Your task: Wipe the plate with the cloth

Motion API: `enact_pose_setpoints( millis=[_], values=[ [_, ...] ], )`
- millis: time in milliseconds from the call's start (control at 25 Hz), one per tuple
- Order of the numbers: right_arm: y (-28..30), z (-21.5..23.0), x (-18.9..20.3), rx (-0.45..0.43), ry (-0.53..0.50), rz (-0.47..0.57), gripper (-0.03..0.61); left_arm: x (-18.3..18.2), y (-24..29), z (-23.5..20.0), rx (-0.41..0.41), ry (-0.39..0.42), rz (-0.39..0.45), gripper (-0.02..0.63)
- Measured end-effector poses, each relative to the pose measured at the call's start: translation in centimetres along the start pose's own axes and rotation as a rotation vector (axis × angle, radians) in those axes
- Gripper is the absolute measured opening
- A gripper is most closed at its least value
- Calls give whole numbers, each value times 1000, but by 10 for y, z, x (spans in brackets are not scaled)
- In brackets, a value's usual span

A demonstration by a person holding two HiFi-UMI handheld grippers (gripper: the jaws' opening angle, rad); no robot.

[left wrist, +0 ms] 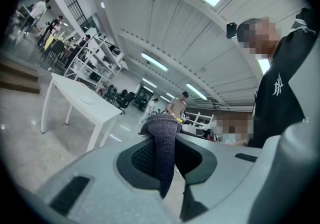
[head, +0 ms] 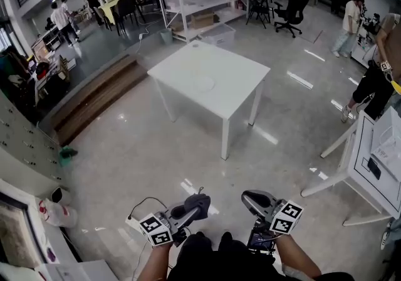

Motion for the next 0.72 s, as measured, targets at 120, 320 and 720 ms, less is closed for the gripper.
enact_pose_setpoints(
  millis=[120, 320, 720],
  values=[
    [0, 8, -1, -18, -9, -6, 8, 1, 3, -4, -21, 3, 14, 54],
    [12, 22, 0, -7, 3, -23, 8, 3, 4, -23, -36, -33, 2, 54],
    [79, 90, -13, 12, 21, -79, 63, -26, 56, -110, -16, -24, -13, 54]
  ],
)
Point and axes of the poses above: the fingertips, and each gripper's own axes: y forward along the fingers, z to its right, x out of its underside, the point moved 2 cm from there along -y, backward along the fingers, and after that the axes turned 9 degrees about z, right-handed, at the moved point
